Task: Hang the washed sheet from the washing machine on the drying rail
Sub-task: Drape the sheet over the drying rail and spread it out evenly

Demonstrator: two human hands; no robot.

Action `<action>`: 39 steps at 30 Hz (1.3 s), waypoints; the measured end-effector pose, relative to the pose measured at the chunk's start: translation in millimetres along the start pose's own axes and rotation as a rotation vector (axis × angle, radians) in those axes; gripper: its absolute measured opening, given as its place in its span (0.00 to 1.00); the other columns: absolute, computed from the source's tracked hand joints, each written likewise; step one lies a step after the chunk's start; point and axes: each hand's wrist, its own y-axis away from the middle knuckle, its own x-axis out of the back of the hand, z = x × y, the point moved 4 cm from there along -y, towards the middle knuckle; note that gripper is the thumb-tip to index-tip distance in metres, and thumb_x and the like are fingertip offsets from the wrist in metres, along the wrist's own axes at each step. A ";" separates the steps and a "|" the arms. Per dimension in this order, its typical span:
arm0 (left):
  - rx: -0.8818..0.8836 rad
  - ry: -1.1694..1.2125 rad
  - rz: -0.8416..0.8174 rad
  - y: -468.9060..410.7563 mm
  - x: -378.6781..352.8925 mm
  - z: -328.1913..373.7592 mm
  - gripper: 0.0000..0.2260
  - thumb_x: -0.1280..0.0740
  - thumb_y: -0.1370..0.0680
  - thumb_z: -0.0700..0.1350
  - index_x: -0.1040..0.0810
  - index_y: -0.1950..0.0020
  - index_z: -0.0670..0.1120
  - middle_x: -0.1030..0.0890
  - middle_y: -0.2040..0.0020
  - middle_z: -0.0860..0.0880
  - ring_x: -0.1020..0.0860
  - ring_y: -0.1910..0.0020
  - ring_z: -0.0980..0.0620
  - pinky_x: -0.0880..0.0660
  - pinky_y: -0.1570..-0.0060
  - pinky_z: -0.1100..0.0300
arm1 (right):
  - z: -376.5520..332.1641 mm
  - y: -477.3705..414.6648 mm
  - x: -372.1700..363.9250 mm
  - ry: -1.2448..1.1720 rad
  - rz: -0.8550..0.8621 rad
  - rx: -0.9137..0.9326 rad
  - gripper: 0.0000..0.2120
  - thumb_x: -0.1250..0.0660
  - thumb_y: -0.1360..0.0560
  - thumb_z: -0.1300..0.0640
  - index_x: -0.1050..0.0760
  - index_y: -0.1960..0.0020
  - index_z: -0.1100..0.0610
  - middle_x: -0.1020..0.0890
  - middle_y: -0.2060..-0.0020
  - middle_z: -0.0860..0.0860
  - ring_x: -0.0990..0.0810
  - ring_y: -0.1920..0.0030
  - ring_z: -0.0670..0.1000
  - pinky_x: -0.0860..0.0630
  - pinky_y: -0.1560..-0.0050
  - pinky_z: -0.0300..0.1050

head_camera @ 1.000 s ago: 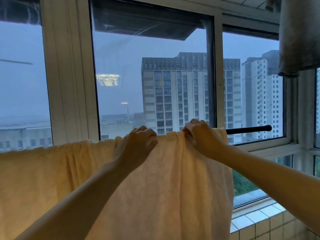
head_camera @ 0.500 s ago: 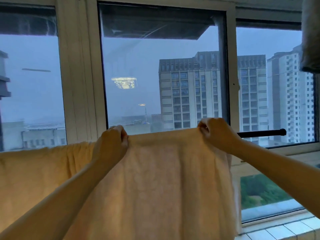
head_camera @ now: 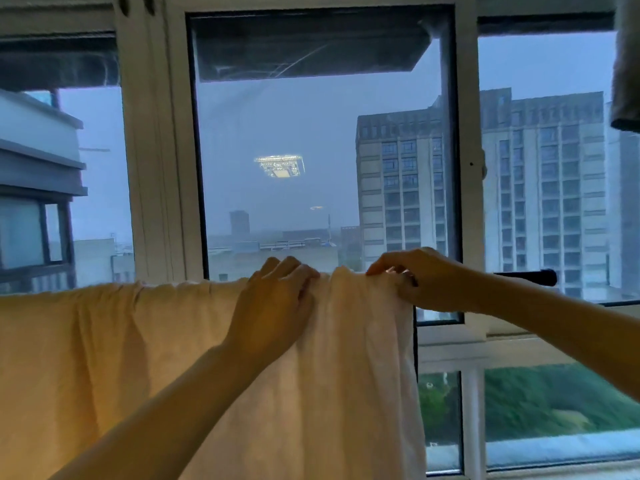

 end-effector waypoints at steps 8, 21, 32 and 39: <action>-0.118 -0.054 -0.009 1.5 -27.3 82.8 0.10 0.37 0.24 0.49 0.19 0.47 0.51 0.19 0.51 0.54 0.24 0.50 0.52 0.28 0.49 0.58 | 25.5 11.7 13.2 -0.073 -0.099 0.158 0.15 0.35 0.23 0.61 0.29 0.39 0.48 0.23 0.50 0.40 0.19 0.51 0.50 0.20 0.49 0.48; 0.235 0.066 -0.027 -17.5 -46.5 98.1 0.08 0.34 0.23 0.53 0.18 0.58 0.52 0.21 0.66 0.56 0.24 0.62 0.56 0.22 0.57 0.58 | 19.7 3.7 23.1 -0.125 0.102 0.165 0.07 0.31 0.27 0.53 0.22 0.53 0.57 0.21 0.61 0.43 0.20 0.60 0.42 0.23 0.59 0.29; 0.589 0.701 -0.167 -24.2 -32.9 90.7 0.13 0.30 0.27 0.55 0.18 0.61 0.45 0.19 0.64 0.41 0.23 0.67 0.50 0.24 0.64 0.63 | 39.5 1.5 41.7 -0.279 -0.175 0.123 0.07 0.32 0.24 0.57 0.21 0.48 0.56 0.18 0.54 0.48 0.20 0.55 0.40 0.25 0.54 0.30; 0.755 0.882 -0.126 -26.3 -28.7 109.1 0.13 0.31 0.25 0.48 0.20 0.52 0.38 0.23 0.62 0.40 0.26 0.63 0.44 0.29 0.60 0.53 | 45.2 -12.1 34.7 -0.371 -0.213 0.147 0.07 0.37 0.22 0.62 0.22 0.48 0.62 0.20 0.59 0.51 0.21 0.58 0.45 0.22 0.51 0.39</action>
